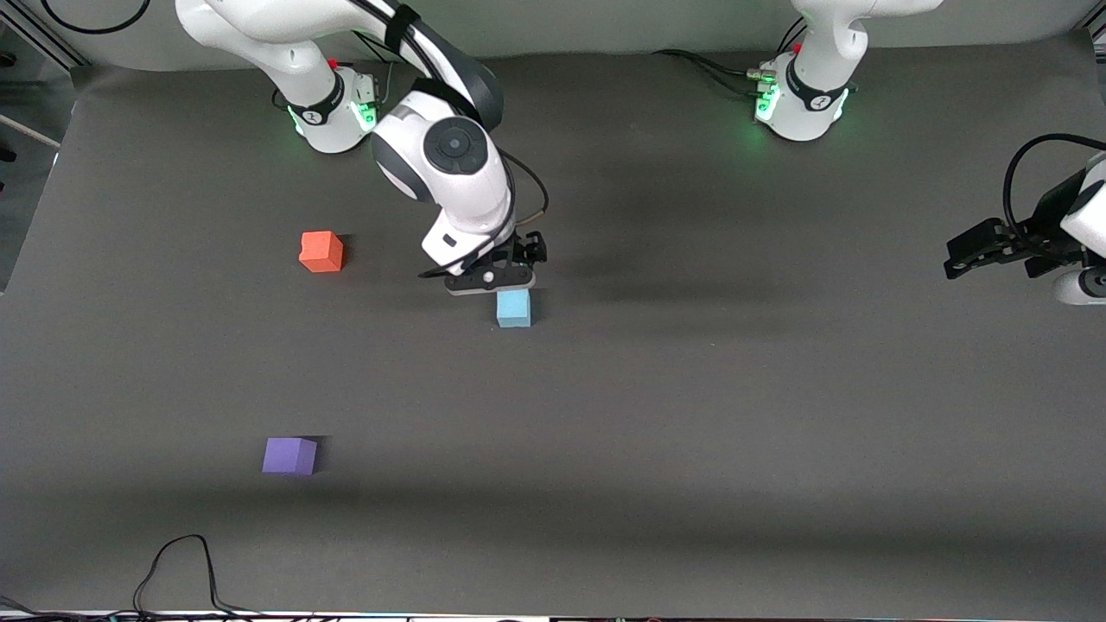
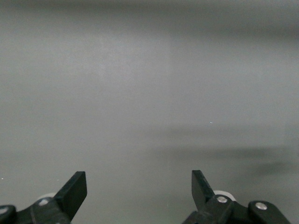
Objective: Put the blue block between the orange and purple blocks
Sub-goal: 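Move the right gripper over the light-blue cube and lower onto it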
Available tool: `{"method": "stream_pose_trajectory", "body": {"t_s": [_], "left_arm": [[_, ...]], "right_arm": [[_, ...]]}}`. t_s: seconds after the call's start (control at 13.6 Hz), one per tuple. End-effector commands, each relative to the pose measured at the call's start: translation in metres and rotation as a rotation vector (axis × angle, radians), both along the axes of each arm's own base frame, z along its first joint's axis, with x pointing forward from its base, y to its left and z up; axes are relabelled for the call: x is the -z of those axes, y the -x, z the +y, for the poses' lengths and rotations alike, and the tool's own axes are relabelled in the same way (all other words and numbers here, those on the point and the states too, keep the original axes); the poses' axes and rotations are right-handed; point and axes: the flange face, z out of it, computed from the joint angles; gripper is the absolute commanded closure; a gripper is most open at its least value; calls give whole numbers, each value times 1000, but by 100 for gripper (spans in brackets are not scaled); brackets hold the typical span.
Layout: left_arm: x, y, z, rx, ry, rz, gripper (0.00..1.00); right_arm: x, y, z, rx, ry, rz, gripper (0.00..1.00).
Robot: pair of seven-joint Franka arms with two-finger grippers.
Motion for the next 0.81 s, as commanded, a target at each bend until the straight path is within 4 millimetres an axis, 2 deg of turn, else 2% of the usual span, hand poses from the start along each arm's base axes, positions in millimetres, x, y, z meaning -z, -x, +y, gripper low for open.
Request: {"method": "stream_pose_trajectory", "body": {"t_s": [0.0, 0.37, 0.74], "left_arm": [[-1, 4, 3, 27, -14, -14, 0], [0, 3, 5, 84, -46, -10, 0], [0, 3, 6, 95, -46, -13, 0]], "right_arm": [[31, -3, 6, 21, 31, -28, 2], [83, -3, 10, 51, 37, -48, 2], [118, 1, 11, 74, 51, -54, 2]]}}
